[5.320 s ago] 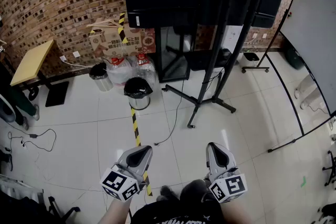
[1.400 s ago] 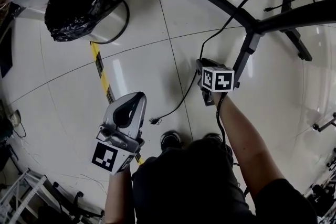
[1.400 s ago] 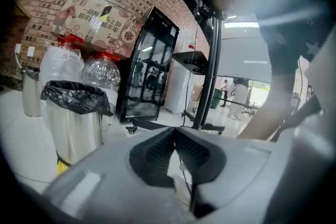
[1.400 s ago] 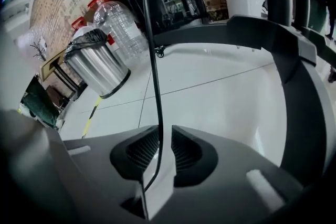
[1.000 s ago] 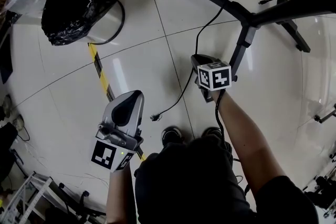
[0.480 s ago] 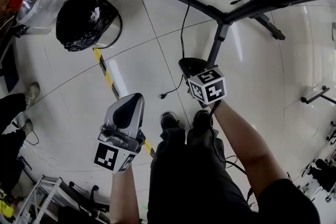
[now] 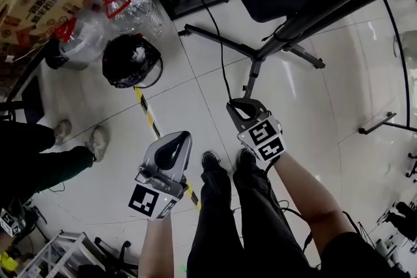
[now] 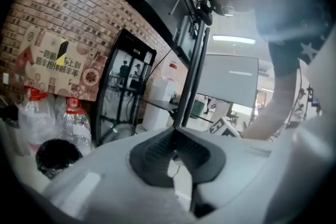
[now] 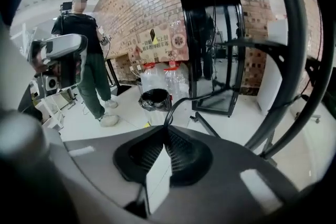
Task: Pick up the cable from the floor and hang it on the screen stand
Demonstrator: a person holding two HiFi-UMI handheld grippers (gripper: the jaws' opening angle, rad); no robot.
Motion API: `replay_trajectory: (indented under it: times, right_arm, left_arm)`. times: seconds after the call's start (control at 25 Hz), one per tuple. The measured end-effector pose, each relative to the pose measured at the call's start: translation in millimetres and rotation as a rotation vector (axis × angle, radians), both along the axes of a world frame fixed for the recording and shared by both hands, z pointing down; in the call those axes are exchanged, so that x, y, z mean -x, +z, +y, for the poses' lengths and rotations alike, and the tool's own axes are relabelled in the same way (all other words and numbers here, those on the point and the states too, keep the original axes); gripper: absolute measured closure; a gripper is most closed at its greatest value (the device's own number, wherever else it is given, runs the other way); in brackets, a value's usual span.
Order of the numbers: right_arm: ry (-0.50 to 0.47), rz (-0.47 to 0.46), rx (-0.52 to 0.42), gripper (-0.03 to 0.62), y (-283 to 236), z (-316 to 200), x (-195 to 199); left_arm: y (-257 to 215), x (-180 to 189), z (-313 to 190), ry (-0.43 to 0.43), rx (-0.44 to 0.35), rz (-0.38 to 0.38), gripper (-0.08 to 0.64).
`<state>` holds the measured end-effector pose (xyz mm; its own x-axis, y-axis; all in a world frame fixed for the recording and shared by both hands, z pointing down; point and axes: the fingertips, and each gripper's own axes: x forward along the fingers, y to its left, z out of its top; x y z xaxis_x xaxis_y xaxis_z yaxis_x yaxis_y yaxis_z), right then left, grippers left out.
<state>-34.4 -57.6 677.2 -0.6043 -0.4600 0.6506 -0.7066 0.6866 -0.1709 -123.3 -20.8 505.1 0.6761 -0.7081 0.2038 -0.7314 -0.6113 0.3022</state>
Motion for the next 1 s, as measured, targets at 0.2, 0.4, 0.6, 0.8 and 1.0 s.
replay_trajectory:
  times: [0.2, 0.4, 0.6, 0.8, 1.0]
  right_arm:
    - [0.002, -0.01, -0.051, 0.568, -82, 12, -26]
    - [-0.062, -0.033, -0.125, 0.568, -168, 10, -39]
    - [-0.215, 0.08, -0.278, 0.568, -272, 18, -40]
    - [-0.214, 0.163, -0.451, 0.568, -352, 20, -51]
    - [-0.151, 0.151, -0.578, 0.572, -422, 3, -62]
  left_arm:
    - [-67, -22, 10, 0.024, -0.046, 0.012, 0.558]
    - [-126, -37, 8, 0.04, -0.102, 0.03, 0.558]
    - [-192, -57, 15, 0.113, -0.175, 0.05, 0.558]
    - [-253, -63, 23, 0.14, -0.262, 0.058, 0.558]
    - [-302, -58, 5, 0.095, -0.309, 0.077, 0.558]
